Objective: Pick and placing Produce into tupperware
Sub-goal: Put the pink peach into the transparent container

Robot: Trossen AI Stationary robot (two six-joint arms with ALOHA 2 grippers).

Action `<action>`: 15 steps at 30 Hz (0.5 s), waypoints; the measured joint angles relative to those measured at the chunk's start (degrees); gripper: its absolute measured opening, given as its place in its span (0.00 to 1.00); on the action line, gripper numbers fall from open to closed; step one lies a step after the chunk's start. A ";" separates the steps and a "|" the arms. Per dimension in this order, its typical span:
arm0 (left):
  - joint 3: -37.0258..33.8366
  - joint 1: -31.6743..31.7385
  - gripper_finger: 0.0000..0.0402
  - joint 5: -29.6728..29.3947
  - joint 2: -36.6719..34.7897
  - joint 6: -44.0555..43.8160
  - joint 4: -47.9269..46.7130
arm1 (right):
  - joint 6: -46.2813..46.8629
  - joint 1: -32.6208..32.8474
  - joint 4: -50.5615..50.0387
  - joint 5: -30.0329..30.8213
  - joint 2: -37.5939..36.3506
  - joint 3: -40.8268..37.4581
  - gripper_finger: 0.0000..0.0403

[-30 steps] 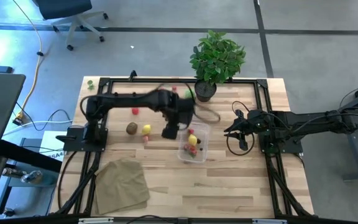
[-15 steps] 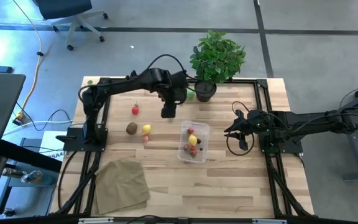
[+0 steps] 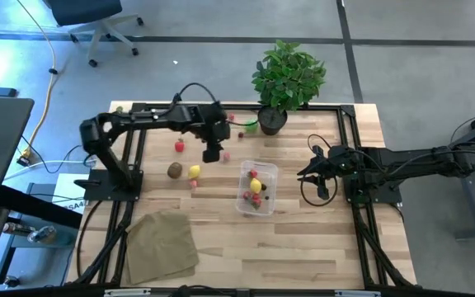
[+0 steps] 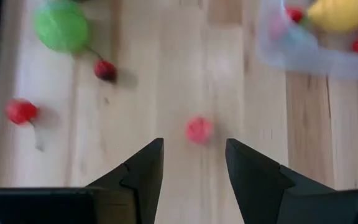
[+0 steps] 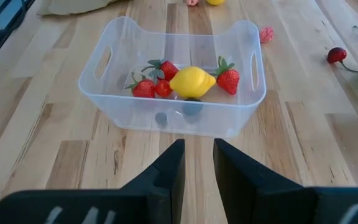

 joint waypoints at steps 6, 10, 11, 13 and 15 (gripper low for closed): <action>-11.01 3.96 0.41 7.00 -2.87 -1.34 16.05 | 0.02 0.01 -0.07 -0.02 0.01 0.00 0.18; -13.34 4.84 0.41 7.53 -2.80 1.02 19.63 | 0.00 0.01 -0.07 -0.01 0.00 0.00 0.18; -13.53 5.09 0.41 7.41 -2.80 1.85 19.67 | 0.00 0.00 -0.09 -0.02 0.00 0.00 0.18; -13.62 5.11 0.41 7.07 -2.78 3.17 19.58 | 0.00 0.02 -0.07 -0.02 0.00 0.00 0.18; -13.60 5.15 0.41 6.94 -2.78 4.17 19.96 | 0.01 0.01 -0.09 -0.02 0.02 0.00 0.18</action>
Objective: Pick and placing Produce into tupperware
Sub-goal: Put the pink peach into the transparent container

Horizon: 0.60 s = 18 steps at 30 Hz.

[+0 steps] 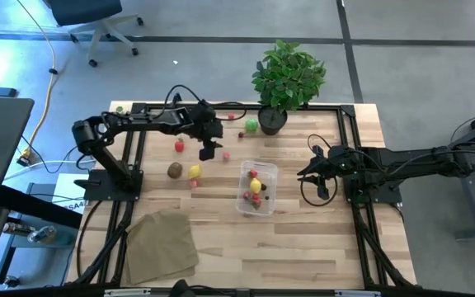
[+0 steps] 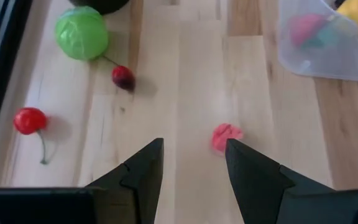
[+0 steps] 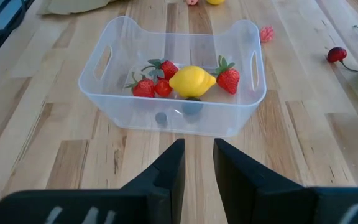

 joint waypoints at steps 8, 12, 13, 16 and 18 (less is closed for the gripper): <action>0.05 -0.09 0.41 1.57 3.76 0.46 4.50 | 0.01 0.00 0.00 0.00 0.00 0.00 0.18; 0.02 -0.07 0.41 1.83 6.39 0.46 5.89 | -0.01 -0.01 0.00 0.00 -0.02 0.02 0.18; 0.02 -0.07 0.41 1.84 6.84 0.46 5.94 | -0.01 0.01 0.00 0.02 -0.02 0.02 0.18; 0.02 -0.08 0.41 2.23 7.92 0.44 5.91 | -0.01 0.01 0.00 0.00 -0.02 0.02 0.18; 0.02 -0.14 0.41 3.32 8.41 0.43 6.05 | 0.00 0.01 0.00 0.00 0.00 0.02 0.18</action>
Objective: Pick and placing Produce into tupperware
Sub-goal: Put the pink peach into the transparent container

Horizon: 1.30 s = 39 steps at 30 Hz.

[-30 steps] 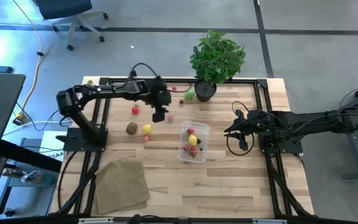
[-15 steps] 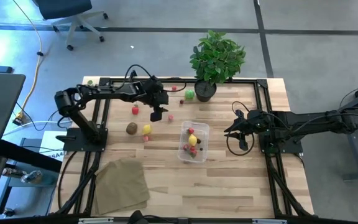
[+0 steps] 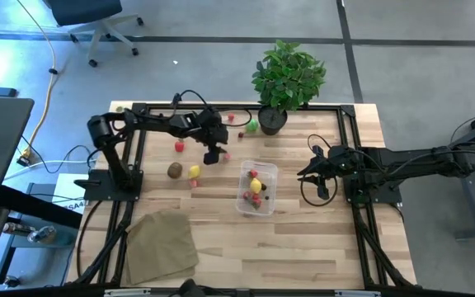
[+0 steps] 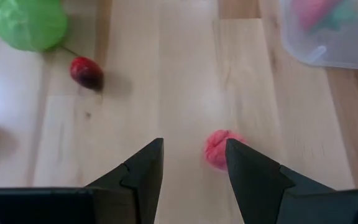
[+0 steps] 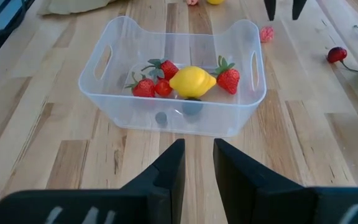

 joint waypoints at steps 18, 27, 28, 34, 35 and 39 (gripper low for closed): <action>0.02 -0.88 0.41 4.22 5.55 0.01 1.00 | -0.01 0.00 -0.20 0.00 -0.02 0.00 0.18; 0.07 -2.54 0.41 2.65 6.19 0.00 2.46 | -0.01 -0.01 -0.20 0.01 -0.02 0.00 0.18; 0.06 -2.57 0.41 2.44 6.21 0.00 2.61 | 0.01 -0.02 -0.20 0.00 -0.02 0.00 0.18; 0.02 -2.60 0.41 2.31 6.26 0.00 2.95 | -0.01 0.00 -0.20 0.00 -0.01 0.00 0.18; 0.02 -2.60 0.41 2.27 6.26 0.00 2.96 | 0.01 -0.01 -0.20 0.00 -0.02 0.00 0.18; 0.02 -2.64 0.41 1.61 6.26 0.00 2.96 | 0.00 -0.01 -0.20 0.00 -0.01 0.00 0.18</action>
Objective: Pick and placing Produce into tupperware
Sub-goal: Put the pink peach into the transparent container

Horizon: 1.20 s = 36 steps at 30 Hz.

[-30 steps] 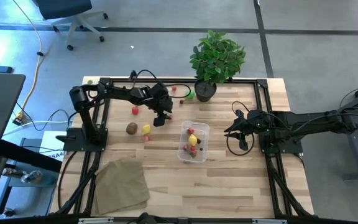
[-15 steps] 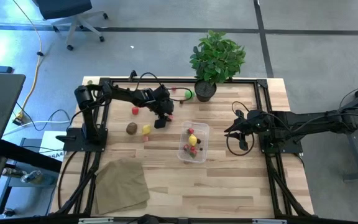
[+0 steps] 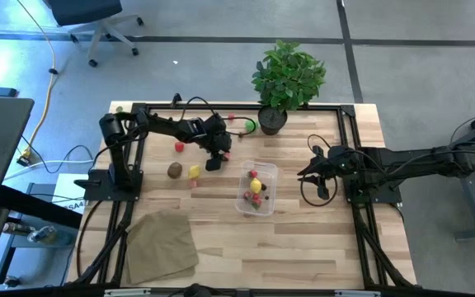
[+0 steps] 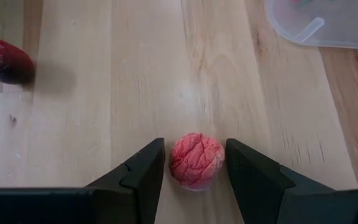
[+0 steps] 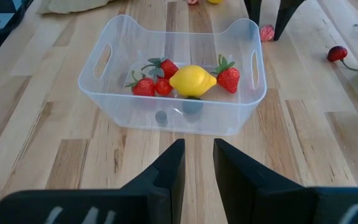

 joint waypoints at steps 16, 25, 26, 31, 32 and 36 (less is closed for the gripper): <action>0.00 0.04 0.21 -0.44 0.00 0.00 0.24 | -0.01 0.00 0.00 0.00 0.00 0.00 0.18; 0.00 0.04 0.21 0.57 -0.23 -0.60 -0.07 | 0.00 0.01 0.00 0.00 -0.01 0.00 0.18; -0.08 0.04 0.21 1.20 -0.55 -0.92 -0.28 | 0.00 0.01 0.00 0.00 0.00 0.00 0.18; -0.11 0.07 0.20 1.85 -3.81 -1.49 -0.25 | -0.01 -0.01 0.00 0.00 -0.01 0.00 0.18; -0.10 0.07 0.20 1.72 -4.74 -1.49 -0.20 | 0.01 0.01 0.00 0.00 0.01 0.00 0.18; -0.09 0.07 0.20 1.17 -8.83 -1.49 -0.12 | 0.00 0.00 0.00 0.00 0.01 0.00 0.18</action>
